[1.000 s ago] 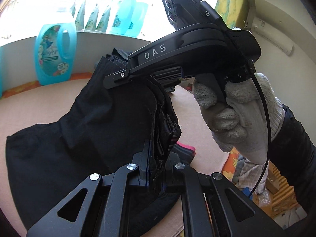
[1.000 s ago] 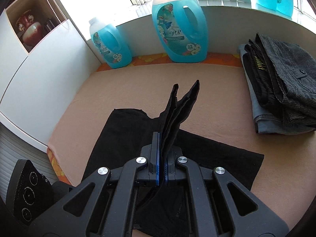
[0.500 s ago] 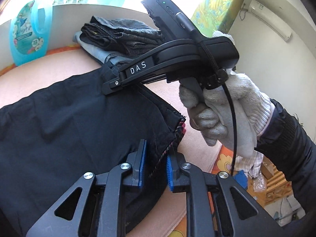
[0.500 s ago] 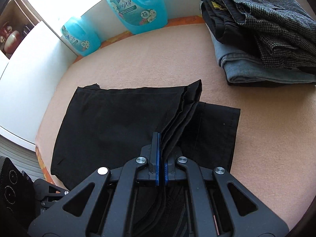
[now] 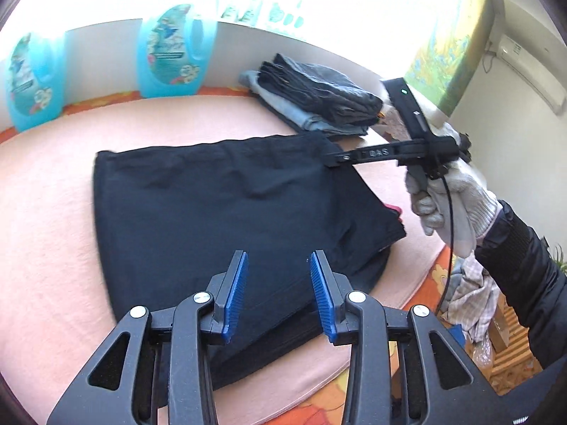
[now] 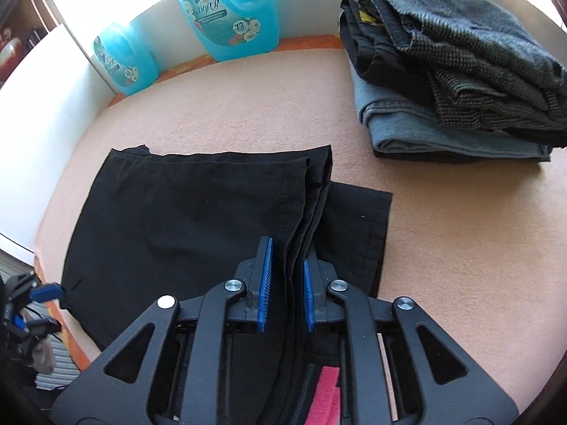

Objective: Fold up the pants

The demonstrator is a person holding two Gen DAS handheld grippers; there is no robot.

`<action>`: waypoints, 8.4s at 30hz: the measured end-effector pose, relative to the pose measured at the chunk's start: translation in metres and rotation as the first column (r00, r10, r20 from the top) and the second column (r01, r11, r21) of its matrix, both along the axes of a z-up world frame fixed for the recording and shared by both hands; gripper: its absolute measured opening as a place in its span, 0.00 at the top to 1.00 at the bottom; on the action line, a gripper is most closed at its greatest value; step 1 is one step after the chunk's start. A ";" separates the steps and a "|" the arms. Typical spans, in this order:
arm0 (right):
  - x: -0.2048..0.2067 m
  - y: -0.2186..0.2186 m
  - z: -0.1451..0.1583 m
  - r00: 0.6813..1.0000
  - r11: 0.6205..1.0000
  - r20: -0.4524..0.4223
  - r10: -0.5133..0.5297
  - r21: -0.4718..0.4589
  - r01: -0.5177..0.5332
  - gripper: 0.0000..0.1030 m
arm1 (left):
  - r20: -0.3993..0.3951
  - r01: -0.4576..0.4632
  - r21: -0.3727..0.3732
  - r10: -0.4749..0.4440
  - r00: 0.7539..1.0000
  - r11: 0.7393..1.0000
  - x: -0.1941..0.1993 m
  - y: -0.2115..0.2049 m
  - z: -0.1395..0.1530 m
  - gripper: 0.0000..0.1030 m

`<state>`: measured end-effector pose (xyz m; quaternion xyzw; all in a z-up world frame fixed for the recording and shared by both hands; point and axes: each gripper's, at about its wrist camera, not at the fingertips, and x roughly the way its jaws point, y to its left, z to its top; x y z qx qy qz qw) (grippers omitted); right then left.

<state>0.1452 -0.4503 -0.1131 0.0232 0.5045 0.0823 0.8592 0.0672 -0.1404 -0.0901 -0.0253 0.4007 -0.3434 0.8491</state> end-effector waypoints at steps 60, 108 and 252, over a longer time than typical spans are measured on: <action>0.031 0.328 -0.040 0.908 0.906 -0.241 0.342 -0.173 -0.387 0.92 | -0.170 -0.255 -0.180 0.225 0.959 0.950 -0.006 0.089 -0.059 0.53; 0.020 0.229 0.078 0.967 0.967 0.020 0.253 -0.010 -0.253 0.95 | 0.110 -0.021 -0.249 0.050 0.993 0.968 -0.021 0.007 0.025 0.84; -0.051 -0.036 -0.024 0.981 0.916 0.191 0.040 0.384 -0.112 0.84 | -0.138 0.037 -0.215 -0.068 0.988 0.976 0.089 -0.114 0.001 0.87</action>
